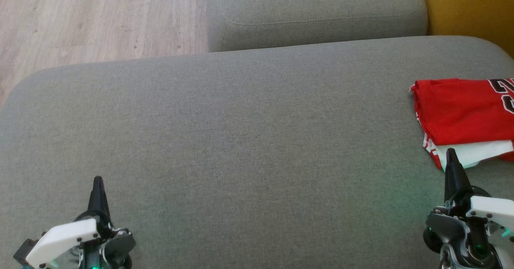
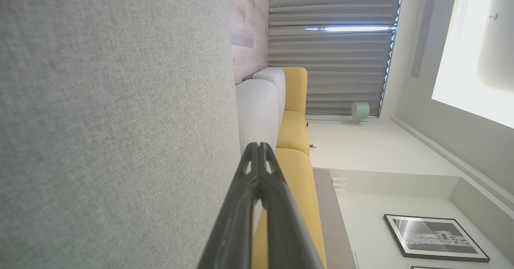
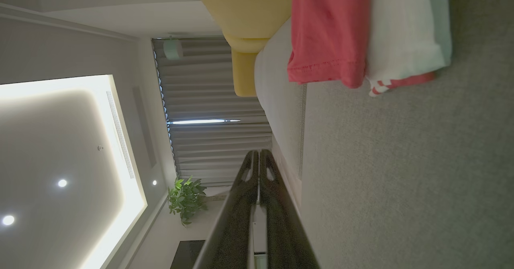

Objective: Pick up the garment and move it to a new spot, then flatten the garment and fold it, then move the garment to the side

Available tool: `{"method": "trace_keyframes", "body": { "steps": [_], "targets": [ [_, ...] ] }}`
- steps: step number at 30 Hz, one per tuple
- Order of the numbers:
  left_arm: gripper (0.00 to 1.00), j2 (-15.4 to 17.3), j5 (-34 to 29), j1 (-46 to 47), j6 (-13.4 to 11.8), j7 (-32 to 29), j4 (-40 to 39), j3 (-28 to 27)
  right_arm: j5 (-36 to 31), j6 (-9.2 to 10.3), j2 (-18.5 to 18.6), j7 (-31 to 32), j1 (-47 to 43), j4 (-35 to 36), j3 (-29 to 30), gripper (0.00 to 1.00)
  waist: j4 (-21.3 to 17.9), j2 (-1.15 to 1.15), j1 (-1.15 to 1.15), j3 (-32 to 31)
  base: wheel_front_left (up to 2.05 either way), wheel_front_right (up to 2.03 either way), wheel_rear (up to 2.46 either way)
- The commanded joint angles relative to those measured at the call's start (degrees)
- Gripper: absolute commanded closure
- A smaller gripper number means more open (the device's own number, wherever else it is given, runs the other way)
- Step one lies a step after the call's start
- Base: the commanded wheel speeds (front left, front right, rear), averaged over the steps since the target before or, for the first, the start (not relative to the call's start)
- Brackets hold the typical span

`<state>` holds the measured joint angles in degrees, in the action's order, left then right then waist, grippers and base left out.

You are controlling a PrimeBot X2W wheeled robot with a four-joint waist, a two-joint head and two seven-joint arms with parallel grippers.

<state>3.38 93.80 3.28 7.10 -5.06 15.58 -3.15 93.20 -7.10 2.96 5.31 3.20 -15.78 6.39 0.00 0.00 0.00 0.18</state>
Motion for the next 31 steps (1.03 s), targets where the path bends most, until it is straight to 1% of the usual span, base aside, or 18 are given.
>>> {"method": "trace_keyframes", "body": {
  "steps": [1,31],
  "targets": [
    [1.00,0.48,-0.51,2.79,0.38,-0.35,-1.60,-2.02,-0.18,-0.39,0.67,0.35,2.89,1.82,-0.90,1.00,0.00,0.00,0.00,0.00,0.00,0.00,0.00],
    [1.00,0.17,-0.88,2.83,0.38,-0.70,-1.58,-2.47,-0.48,-0.39,0.43,0.63,2.92,1.79,-0.54,1.00,0.00,0.00,0.00,0.00,0.00,0.00,0.00]
  ]
}}
